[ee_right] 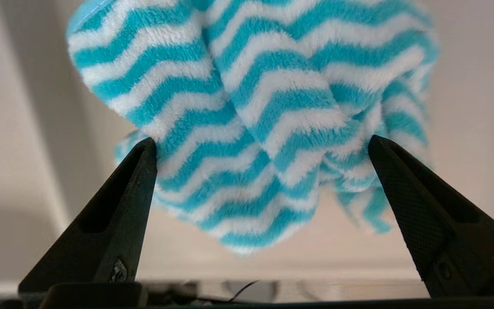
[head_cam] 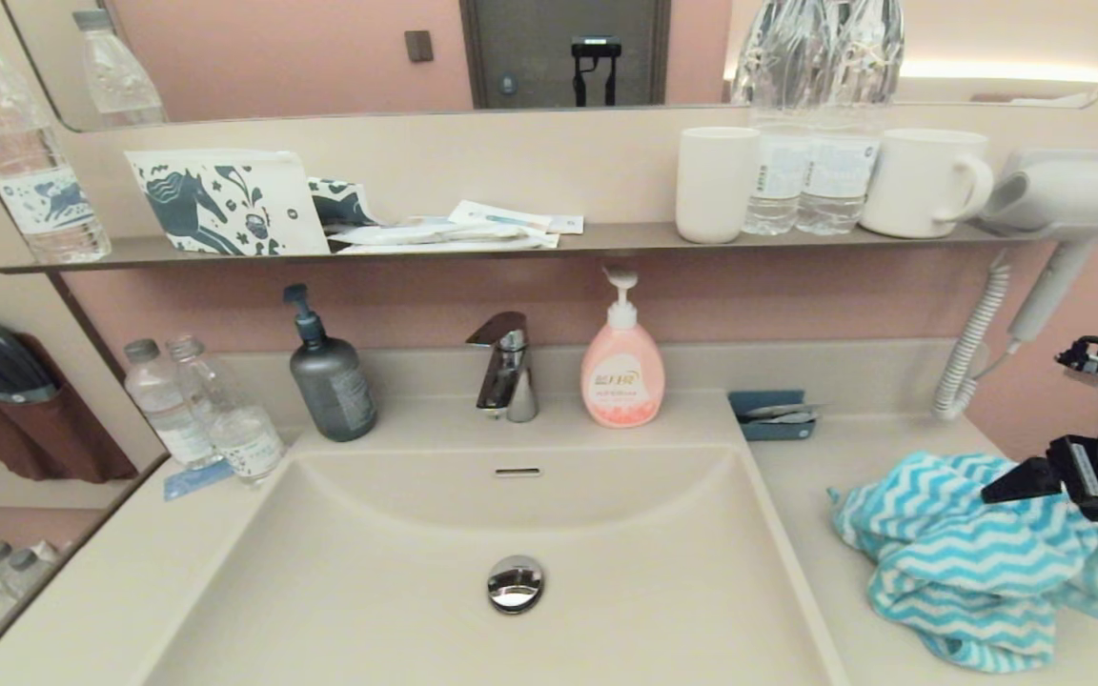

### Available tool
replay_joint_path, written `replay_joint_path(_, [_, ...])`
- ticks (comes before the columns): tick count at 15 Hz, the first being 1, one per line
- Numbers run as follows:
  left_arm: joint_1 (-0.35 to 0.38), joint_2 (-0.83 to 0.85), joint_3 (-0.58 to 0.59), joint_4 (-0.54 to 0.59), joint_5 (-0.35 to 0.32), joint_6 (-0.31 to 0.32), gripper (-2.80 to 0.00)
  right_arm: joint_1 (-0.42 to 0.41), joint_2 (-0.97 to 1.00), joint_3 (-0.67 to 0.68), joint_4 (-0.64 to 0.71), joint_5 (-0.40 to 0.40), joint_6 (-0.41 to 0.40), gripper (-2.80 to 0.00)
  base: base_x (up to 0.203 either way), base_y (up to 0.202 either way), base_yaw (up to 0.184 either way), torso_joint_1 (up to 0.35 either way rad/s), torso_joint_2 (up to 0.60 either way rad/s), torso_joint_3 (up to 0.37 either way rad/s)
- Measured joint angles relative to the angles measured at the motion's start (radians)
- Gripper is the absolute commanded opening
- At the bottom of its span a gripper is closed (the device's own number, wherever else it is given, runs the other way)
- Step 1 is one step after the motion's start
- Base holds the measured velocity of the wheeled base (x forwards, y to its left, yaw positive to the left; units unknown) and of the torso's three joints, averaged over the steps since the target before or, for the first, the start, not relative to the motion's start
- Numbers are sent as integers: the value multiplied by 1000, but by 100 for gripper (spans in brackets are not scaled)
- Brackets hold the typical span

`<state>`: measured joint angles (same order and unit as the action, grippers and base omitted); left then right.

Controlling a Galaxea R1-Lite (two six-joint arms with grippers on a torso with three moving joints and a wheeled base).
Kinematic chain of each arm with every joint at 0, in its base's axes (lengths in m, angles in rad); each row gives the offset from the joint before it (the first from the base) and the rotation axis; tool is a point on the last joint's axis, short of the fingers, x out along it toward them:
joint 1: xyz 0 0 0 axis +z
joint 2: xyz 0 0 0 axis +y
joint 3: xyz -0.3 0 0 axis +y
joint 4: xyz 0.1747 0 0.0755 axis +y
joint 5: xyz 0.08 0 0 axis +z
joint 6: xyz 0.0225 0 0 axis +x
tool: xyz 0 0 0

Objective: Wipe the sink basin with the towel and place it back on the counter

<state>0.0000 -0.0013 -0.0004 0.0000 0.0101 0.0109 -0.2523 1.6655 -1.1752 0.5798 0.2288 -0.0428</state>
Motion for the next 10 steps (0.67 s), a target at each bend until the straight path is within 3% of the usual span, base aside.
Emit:
replay_joint_path(3, [0, 0, 0, 0, 0, 0, -280, -61, 1, -3, 39, 109, 0, 0, 0, 0, 0, 0, 0, 0])
replay_joint_path(10, [0, 0, 0, 0, 0, 1, -280, -119, 6, -80, 142, 197, -2, 0, 0, 0, 0, 0, 0, 0])
